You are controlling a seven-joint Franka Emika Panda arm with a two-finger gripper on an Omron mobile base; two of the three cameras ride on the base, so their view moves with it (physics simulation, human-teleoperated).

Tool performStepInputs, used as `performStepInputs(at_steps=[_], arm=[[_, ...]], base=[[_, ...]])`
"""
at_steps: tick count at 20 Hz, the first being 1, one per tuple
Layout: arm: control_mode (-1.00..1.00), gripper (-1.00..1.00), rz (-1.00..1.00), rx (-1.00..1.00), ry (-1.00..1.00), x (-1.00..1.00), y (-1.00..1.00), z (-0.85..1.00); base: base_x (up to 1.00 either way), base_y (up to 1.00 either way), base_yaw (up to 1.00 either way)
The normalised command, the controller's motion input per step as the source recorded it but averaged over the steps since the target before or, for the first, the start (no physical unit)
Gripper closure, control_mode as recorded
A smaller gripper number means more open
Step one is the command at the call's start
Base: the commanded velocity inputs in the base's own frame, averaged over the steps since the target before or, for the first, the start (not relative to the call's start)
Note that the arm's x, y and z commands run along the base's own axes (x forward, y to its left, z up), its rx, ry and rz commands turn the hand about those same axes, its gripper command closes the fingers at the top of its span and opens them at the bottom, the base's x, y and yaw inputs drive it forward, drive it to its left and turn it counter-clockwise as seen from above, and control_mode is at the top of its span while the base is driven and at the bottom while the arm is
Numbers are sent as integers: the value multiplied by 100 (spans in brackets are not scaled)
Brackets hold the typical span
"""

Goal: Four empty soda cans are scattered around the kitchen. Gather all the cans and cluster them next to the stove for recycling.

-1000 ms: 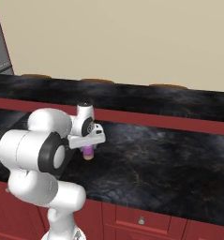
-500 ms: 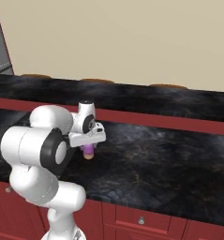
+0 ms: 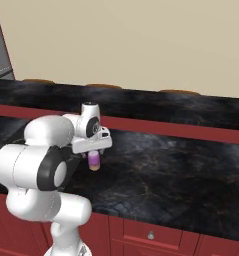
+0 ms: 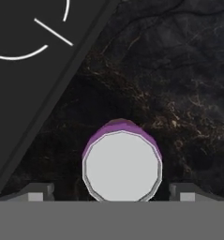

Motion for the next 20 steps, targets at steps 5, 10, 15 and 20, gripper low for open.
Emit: performStepInputs(at_steps=[5,10,15,20], arm=[[-100,-100,0,0,-3,-30,-7,63],[-100,-100,0,0,-9,-40,-5,56],[-100,-100,-3,3,-11,-67,-4,25],[-100,-100,-5,4,-13,-60,-2,18]], base=[[0,0,0],[0,0,0],[0,0,0],[0,0,0]])
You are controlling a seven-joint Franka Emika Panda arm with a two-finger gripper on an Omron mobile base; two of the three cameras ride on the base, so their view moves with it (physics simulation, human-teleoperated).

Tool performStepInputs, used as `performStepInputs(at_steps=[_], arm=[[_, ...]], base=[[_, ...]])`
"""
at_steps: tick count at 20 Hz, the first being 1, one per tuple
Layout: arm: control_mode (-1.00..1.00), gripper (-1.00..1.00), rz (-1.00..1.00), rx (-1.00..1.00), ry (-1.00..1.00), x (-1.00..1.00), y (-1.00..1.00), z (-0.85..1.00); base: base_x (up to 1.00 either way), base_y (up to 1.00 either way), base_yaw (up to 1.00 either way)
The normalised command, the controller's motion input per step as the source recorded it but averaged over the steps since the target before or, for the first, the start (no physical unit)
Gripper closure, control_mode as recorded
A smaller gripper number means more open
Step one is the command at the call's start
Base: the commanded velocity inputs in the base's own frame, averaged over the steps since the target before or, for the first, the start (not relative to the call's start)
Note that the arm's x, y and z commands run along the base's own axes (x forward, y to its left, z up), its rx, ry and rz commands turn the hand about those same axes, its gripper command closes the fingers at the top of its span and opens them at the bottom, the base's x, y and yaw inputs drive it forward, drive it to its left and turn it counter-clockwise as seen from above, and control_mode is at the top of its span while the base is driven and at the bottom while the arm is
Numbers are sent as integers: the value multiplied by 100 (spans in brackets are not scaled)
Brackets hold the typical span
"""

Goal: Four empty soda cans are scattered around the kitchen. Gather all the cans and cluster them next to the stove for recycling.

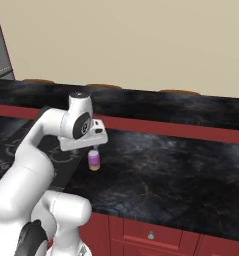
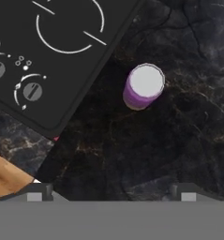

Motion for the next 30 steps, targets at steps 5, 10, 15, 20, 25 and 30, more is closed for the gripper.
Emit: performStepInputs(at_steps=[5,10,15,20,25,30], arm=[[-100,-100,-10,0,-10,-30,0,14],[-100,-100,-11,0,-7,-21,-1,23],[-100,-100,-11,0,-7,-13,-4,22],[-100,-100,-5,0,-2,-5,-1,13],[100,-100,0,0,1,-6,-2,3],[100,-100,0,0,0,0,0,0]], base=[[0,0,0],[0,0,0],[0,0,0],[0,0,0],[-1,-3,0],[-42,-7,0]])
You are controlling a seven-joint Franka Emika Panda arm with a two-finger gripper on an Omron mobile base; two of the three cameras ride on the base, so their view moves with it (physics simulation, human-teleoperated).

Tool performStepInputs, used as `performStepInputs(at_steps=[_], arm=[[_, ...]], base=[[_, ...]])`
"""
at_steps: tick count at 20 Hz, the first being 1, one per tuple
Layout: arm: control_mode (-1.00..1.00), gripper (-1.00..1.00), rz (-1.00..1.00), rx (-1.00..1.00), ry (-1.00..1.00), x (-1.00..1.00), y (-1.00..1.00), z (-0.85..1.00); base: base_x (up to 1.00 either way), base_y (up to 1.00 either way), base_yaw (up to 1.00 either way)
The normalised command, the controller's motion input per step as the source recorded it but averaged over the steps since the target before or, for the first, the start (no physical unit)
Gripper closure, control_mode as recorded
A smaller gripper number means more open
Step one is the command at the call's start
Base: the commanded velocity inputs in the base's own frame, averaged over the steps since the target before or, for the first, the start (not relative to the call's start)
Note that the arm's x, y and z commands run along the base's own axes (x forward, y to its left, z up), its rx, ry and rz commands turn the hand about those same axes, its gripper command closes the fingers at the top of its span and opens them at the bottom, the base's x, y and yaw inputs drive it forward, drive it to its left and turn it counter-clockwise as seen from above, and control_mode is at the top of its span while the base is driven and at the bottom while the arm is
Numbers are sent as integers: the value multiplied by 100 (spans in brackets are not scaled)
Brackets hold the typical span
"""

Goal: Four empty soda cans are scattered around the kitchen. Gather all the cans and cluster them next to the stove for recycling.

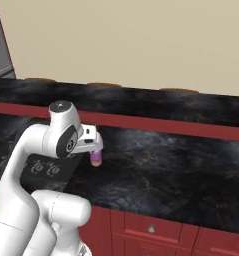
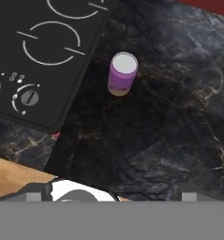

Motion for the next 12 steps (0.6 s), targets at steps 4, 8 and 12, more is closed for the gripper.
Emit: performStepInputs(at_steps=[4,8,12], arm=[[100,-100,0,0,0,0,0,0],[100,-100,0,0,0,0,0,0],[100,-100,0,0,0,0,0,0]], base=[[-82,-40,0],[-70,-56,-4],[-61,-66,-8]])
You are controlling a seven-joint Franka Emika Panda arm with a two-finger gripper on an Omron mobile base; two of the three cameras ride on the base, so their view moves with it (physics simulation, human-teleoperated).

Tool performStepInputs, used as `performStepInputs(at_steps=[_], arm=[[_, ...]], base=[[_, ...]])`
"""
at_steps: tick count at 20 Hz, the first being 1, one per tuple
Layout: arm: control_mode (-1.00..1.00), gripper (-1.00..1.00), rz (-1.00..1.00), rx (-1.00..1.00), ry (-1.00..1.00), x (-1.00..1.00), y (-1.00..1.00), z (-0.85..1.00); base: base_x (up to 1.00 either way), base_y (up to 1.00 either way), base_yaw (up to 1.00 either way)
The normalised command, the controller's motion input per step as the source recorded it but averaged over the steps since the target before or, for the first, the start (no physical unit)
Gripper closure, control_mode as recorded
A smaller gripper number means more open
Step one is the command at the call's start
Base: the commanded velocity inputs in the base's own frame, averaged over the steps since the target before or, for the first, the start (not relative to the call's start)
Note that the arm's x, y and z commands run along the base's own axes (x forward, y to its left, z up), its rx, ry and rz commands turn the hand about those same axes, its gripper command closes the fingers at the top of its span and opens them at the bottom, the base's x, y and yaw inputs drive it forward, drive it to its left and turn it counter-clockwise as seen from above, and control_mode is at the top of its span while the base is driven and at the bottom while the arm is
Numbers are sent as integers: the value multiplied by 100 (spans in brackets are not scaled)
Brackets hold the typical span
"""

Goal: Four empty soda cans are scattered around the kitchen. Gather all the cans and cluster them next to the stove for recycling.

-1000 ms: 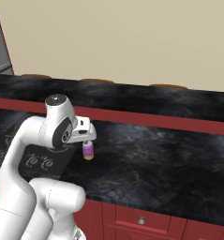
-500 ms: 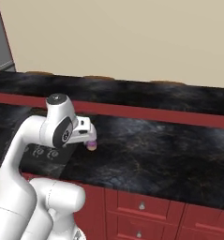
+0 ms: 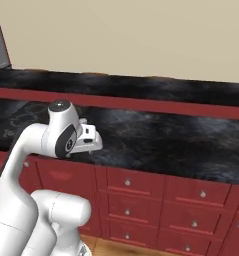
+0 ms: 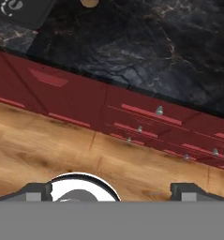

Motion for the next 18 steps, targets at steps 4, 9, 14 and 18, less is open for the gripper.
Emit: performStepInputs(at_steps=[4,9,14,18], arm=[[100,-100,0,0,0,0,0,0],[100,-100,0,0,0,0,0,0],[100,-100,0,0,0,0,0,0],[100,-100,0,0,0,0,0,0]], base=[[-26,-87,-8],[2,-100,-3],[6,-100,0],[12,-100,0]])
